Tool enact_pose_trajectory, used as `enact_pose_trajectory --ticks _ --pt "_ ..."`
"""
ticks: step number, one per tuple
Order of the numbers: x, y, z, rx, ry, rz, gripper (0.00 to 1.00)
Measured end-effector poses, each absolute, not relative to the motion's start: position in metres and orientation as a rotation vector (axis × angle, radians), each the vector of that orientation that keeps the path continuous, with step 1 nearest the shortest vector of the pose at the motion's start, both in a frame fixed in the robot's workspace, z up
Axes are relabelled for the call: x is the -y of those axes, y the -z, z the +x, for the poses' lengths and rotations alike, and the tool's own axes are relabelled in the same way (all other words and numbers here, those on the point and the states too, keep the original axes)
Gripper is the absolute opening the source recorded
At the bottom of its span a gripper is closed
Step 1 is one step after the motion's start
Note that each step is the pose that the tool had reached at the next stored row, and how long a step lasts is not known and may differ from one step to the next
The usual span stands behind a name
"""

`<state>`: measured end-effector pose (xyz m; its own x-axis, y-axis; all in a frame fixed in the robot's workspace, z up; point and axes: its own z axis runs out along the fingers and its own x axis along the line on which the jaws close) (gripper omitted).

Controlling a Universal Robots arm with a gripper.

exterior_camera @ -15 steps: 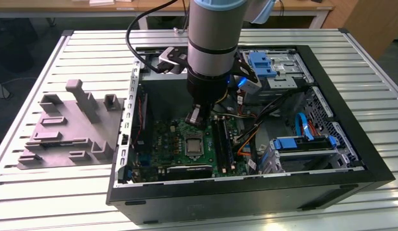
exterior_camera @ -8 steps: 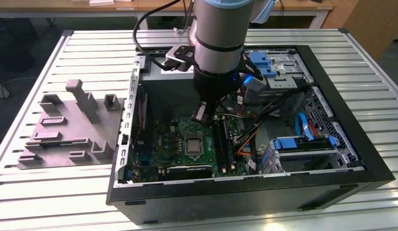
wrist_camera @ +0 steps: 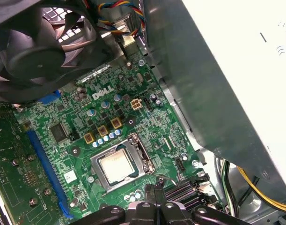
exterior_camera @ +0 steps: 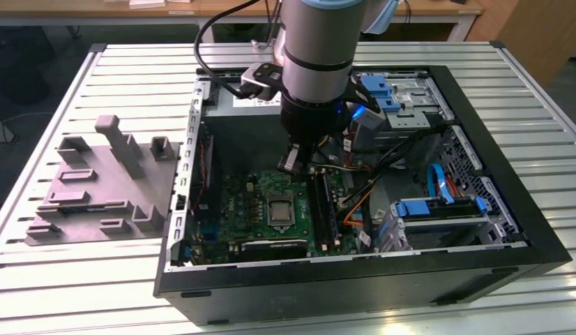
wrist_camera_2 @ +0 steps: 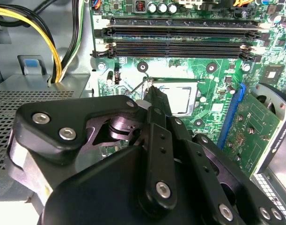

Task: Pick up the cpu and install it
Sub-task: 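Install the first cpu locking lever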

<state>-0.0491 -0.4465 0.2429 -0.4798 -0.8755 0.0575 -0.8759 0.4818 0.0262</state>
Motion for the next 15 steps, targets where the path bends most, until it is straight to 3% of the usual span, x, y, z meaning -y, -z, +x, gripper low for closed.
enact_pose_trajectory --ticks 11,15 --pt "0.4466 -0.2428 -0.0490 2.650 -0.009 1.568 0.11" --pt "0.4477 -0.2428 -0.0491 2.659 0.019 1.575 0.11"
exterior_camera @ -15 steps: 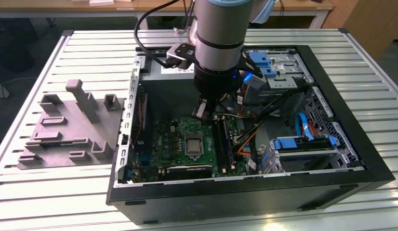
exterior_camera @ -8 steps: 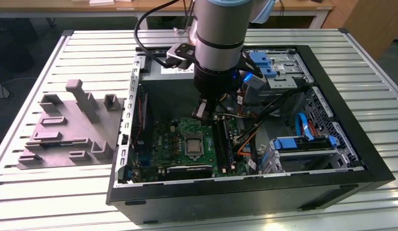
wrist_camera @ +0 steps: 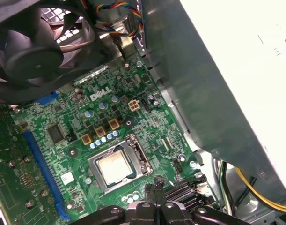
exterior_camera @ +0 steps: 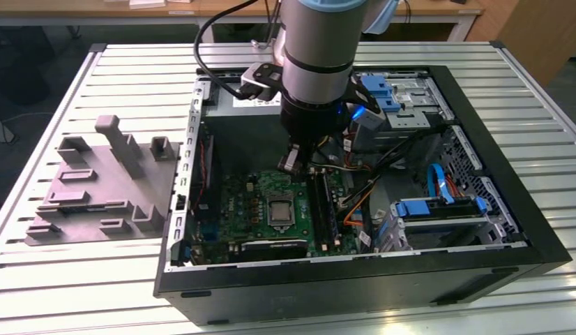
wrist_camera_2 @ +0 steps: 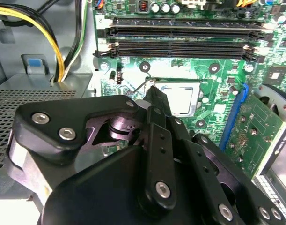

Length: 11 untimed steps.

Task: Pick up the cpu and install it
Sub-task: 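Install the first cpu locking lever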

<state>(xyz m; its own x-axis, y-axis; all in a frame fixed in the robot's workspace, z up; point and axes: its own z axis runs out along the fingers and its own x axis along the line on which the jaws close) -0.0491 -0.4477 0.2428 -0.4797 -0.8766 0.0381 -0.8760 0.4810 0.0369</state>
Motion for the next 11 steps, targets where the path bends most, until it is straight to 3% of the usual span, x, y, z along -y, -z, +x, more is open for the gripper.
enact_pose_trajectory --ticks 11 --pt "0.4471 -0.2424 -0.0425 2.659 0.020 1.575 0.11"
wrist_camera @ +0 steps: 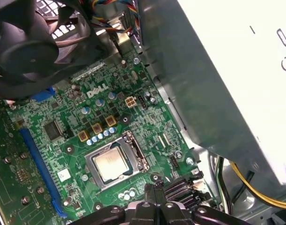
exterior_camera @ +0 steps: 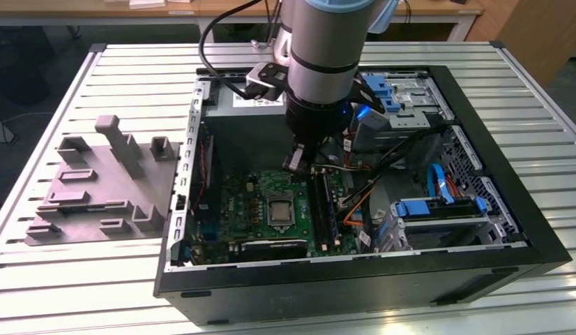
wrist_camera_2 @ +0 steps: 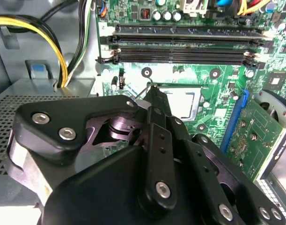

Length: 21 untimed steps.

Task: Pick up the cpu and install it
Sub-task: 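Install the first cpu locking lever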

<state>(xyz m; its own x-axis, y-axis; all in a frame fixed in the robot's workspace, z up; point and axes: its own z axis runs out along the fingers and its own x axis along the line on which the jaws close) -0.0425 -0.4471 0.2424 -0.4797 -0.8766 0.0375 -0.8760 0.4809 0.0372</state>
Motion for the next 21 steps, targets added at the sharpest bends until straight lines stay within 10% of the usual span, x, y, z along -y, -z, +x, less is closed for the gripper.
enact_pose_trajectory --ticks 21 --pt "0.433 -0.242 -0.033 2.659 0.020 1.575 0.11"
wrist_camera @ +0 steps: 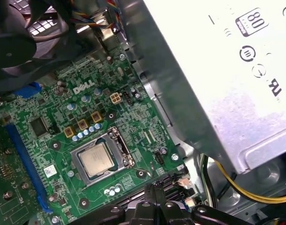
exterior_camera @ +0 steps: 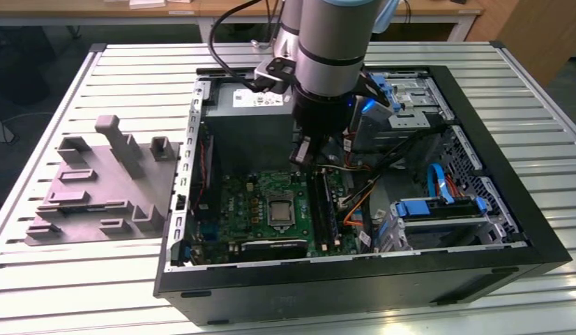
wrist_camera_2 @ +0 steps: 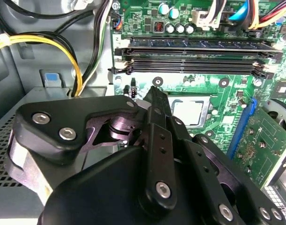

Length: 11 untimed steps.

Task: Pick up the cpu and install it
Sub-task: 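Install the first cpu locking lever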

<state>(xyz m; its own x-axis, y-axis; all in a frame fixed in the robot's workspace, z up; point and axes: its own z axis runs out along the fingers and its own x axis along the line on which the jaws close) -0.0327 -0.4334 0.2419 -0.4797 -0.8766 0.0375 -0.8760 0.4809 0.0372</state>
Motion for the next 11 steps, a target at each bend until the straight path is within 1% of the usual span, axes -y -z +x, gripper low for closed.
enact_pose_trajectory --ticks 11 --pt "0.4260 -0.2396 -0.0327 2.659 0.020 1.575 0.11"
